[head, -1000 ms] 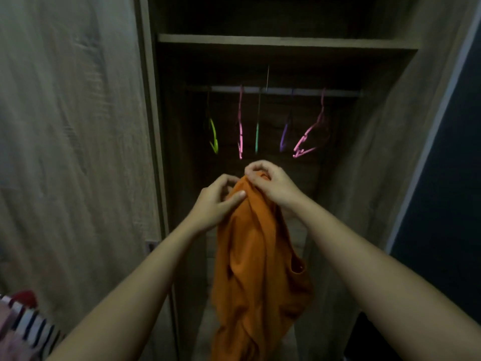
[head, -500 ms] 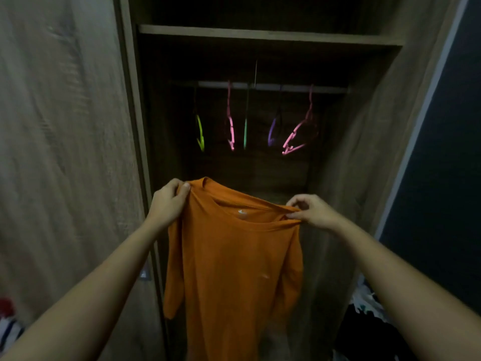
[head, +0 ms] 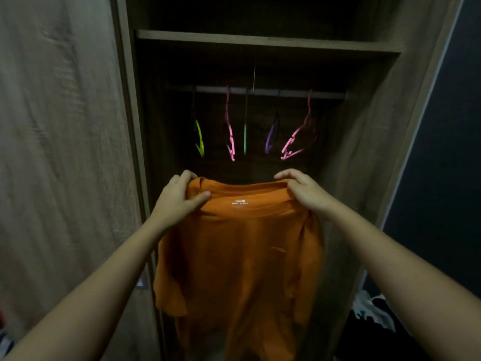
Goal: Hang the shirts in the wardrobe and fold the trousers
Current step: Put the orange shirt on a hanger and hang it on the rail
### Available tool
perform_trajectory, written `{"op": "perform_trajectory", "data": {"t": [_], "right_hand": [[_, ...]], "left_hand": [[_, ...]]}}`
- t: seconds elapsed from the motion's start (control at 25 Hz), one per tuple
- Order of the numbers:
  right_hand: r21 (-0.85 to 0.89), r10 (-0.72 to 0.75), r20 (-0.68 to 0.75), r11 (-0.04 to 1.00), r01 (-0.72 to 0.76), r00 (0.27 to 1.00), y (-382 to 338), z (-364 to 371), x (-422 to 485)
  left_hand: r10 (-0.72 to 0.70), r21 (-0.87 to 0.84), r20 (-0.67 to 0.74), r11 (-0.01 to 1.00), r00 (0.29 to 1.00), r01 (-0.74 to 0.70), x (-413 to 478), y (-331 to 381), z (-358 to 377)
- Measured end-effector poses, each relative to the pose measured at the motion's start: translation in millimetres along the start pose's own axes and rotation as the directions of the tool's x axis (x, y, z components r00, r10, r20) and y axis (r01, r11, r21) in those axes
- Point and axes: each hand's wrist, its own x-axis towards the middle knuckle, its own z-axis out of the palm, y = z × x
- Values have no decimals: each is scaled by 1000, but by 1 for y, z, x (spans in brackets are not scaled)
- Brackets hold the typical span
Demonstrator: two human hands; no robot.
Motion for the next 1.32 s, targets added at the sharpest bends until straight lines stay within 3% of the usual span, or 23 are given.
{"op": "perform_trajectory", "data": {"t": [0.12,0.2,0.32,0.4,0.48,0.56,0.72,0.84,0.92,1.04,1.2,1.32], "right_hand": [[-41,-179,145,982,186,973,0,-11,-2],[-81,-172,234,977,196,957,4,-17,-2],[-291,-93,150,947,134,984,17,-28,-1],[-409,-87,89,905,116,992,22,-33,-4],[-484,-35,144,869,101,989,22,-33,-5],[-489,22,170,870,65,985,18,-28,-3],[-376,-14,40,926,28,999,6,-18,5],[-348,-63,0,936,58,998,-11,-5,13],[-367,-68,23,927,72,997,-24,6,22],[-391,-40,70,918,65,997,-38,24,35],[-443,-51,181,888,127,982,-49,54,56],[-456,-102,207,870,189,973,-57,60,71]], "left_hand": [[-97,-42,-32,995,995,96,8,-1,-1],[-109,-136,106,983,988,123,10,-2,-4],[-22,-275,233,957,972,88,7,4,-13],[-6,-368,181,927,983,74,6,5,-16],[25,-405,102,914,995,18,7,4,-15],[93,-298,66,952,994,-69,9,5,-11],[203,151,76,965,976,-213,15,13,-4],[195,268,15,944,981,-192,17,14,-7],[129,293,56,946,990,-140,21,7,-13],[72,185,89,979,993,-88,25,5,-21],[31,24,-195,999,980,-27,62,14,-9],[-138,-144,-223,984,965,107,125,14,-1]]}}
